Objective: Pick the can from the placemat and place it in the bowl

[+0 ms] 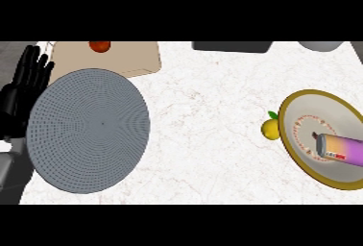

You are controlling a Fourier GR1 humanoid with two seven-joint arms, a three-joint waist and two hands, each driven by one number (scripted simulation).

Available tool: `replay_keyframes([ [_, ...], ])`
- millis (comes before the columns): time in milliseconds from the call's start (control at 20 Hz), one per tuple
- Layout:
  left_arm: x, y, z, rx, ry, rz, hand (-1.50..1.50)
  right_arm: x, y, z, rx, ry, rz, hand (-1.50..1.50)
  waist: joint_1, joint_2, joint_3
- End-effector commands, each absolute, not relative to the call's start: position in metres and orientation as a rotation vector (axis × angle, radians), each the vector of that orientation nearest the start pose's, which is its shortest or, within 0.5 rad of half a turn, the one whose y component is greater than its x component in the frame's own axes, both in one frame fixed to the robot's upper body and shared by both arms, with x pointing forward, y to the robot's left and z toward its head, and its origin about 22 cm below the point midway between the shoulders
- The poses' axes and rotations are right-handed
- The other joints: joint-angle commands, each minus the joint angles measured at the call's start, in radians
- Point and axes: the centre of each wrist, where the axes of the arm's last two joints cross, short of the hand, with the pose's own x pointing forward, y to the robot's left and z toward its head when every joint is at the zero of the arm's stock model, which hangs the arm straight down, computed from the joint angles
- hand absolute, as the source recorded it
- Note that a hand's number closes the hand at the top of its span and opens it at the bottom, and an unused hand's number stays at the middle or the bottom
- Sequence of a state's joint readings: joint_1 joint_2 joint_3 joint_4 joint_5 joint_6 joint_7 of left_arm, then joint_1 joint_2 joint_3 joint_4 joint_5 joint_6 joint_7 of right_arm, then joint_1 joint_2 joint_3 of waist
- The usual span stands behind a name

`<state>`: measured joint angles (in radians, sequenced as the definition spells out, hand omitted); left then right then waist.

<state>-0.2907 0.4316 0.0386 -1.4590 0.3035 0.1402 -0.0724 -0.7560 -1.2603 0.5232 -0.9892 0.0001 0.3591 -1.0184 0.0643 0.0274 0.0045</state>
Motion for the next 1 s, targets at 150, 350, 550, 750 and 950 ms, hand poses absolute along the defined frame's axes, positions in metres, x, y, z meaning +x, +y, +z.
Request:
replay_keyframes([
  [150,0.315,0.308,0.09,0.183,-1.8,0.0,0.0,0.337,-0.435,0.229,0.226,-1.831,1.721,1.5,-0.022,-0.008,-0.001],
  [350,0.312,0.324,0.096,0.207,-1.803,-0.004,0.0,0.338,-0.434,0.186,0.176,-1.783,1.777,1.5,-0.018,-0.01,-0.001],
  [550,0.3,0.316,0.088,0.19,-1.8,0.0,0.0,0.349,-0.42,0.153,0.094,-1.76,1.852,1.5,-0.019,-0.018,-0.002],
  [750,0.296,0.312,0.08,0.209,-1.79,-0.005,0.0,0.36,-0.402,0.104,0.088,-1.663,1.713,-1.5,-0.02,-0.016,-0.003],
  [950,0.313,0.32,0.093,0.207,-1.807,0.008,0.0,0.36,-0.395,0.081,0.23,-1.606,1.656,-1.5,-0.033,-0.011,-0.003],
])
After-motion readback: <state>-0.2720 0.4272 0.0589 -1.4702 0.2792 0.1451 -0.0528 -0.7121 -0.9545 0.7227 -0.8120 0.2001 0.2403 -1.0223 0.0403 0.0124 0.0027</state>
